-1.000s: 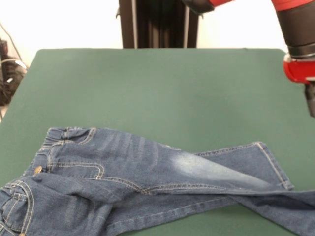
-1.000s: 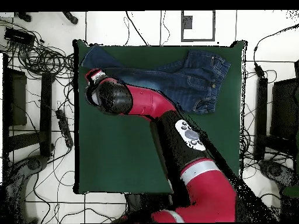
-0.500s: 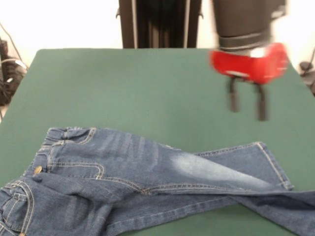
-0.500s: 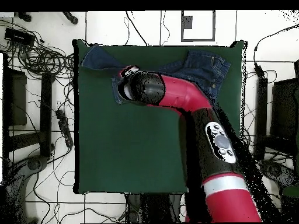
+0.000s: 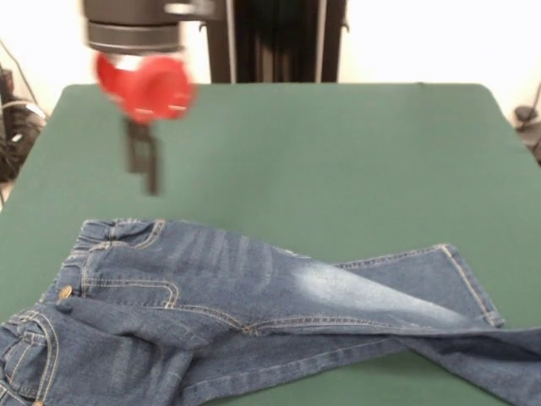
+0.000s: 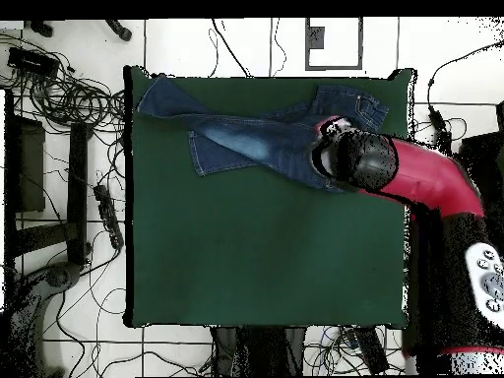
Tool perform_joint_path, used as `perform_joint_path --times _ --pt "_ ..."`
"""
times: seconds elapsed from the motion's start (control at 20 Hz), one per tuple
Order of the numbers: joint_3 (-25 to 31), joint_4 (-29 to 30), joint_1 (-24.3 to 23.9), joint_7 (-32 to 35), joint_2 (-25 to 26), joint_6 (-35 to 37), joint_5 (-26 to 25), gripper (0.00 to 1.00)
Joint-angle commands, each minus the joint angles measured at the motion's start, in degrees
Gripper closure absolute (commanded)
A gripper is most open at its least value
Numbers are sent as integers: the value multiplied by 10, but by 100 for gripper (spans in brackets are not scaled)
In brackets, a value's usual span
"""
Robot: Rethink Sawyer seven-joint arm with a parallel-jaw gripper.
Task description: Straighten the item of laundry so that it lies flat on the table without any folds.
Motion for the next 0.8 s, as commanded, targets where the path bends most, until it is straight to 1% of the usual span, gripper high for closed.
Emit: perform_joint_path --times 0.05,0.4,0.55,0.8 --pt "4 10 -24 -94 54 9 -71 0" --pt "26 -15 -41 -81 103 -28 -108 0" --pt "24 -18 -39 -68 115 -37 -119 0" --pt "36 -27 -46 -70 131 -47 -131 0"
